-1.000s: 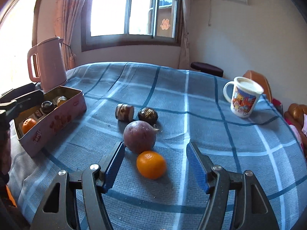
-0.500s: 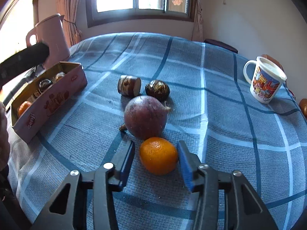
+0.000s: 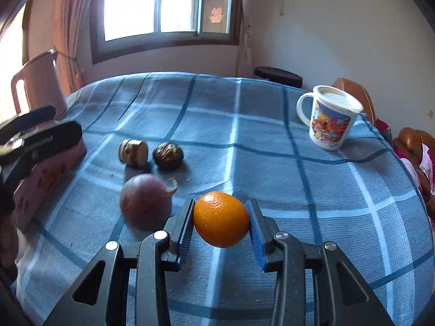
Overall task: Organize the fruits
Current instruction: 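Grasp the small orange with the right gripper while the left gripper grasps the purple fruit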
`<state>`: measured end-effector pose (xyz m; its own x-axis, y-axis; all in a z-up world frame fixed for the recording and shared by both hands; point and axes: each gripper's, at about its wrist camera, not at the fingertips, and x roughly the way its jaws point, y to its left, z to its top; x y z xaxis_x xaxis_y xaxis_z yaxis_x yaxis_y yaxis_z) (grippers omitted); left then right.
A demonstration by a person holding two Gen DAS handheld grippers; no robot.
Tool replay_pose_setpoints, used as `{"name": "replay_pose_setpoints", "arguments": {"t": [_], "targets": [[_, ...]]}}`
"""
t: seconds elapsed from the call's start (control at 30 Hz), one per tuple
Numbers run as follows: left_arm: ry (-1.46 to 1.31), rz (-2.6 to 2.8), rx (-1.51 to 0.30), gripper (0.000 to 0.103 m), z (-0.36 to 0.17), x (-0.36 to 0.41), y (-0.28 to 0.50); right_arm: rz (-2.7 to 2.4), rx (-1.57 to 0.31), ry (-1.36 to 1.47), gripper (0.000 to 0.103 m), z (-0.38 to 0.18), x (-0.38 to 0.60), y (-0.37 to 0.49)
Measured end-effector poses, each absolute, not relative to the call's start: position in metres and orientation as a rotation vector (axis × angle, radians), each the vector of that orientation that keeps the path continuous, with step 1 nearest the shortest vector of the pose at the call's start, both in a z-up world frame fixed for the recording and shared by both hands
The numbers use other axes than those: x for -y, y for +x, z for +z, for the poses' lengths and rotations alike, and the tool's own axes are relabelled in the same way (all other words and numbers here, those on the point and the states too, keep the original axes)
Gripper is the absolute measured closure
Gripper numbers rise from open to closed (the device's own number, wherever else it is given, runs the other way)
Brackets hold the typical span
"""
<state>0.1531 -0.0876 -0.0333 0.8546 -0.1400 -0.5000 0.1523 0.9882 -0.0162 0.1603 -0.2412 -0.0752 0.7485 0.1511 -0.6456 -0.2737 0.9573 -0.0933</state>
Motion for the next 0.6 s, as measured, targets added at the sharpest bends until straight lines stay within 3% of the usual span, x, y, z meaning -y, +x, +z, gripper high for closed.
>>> {"name": "replay_pose_setpoints", "arguments": {"t": [0.6], "targets": [[0.097, -0.200, -0.673, 0.001, -0.076, 0.133, 0.187, 0.175, -0.660, -0.055, 0.063, -0.074, 0.271, 0.169]]}}
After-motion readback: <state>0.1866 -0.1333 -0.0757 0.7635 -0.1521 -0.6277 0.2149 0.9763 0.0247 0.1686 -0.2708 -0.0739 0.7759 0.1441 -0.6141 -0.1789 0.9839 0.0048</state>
